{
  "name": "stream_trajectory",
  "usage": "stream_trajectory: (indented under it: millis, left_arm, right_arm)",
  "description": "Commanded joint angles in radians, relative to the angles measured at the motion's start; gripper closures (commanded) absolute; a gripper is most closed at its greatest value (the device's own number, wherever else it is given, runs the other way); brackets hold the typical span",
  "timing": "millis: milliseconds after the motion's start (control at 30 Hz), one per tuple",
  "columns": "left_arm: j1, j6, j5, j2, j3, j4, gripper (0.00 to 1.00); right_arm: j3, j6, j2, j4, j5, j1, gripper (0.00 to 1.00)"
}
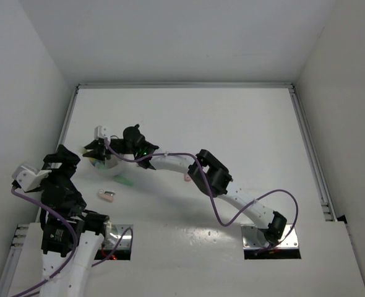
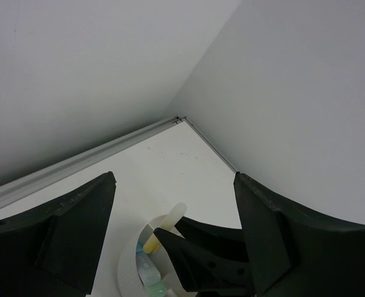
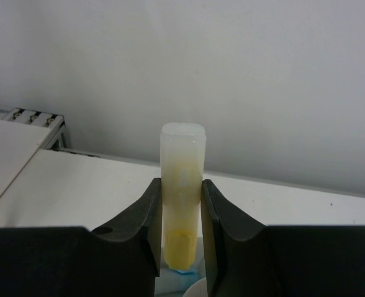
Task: Sort the stationery into containers
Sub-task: Place the stationery into the container
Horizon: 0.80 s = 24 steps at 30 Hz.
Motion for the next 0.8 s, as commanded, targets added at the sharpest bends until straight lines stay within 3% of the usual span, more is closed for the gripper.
stream_trajectory:
  millis: [0,233,500,767]
  left_arm:
    - [0.010,0.014,0.009,0.000,-0.004,0.033,0.17]
    - [0.010,0.014,0.009,0.000,-0.004,0.033,0.17]
    - [0.010,0.014,0.000,0.000,-0.004,0.033,0.17]
    - [0.010,0.014,0.000,0.000,-0.004,0.033,0.17]
  right_arm:
    - [0.007,-0.024,-0.018,0.034,0.009,-0.003,0.95]
    - [-0.002,-0.024,-0.008,0.034,0.027,-0.012,0.81]
    - [-0.012,-0.015,0.001,0.025,0.027,-0.012,0.80]
    - [-0.021,0.003,0.010,0.025,0.018,-0.012,0.70]
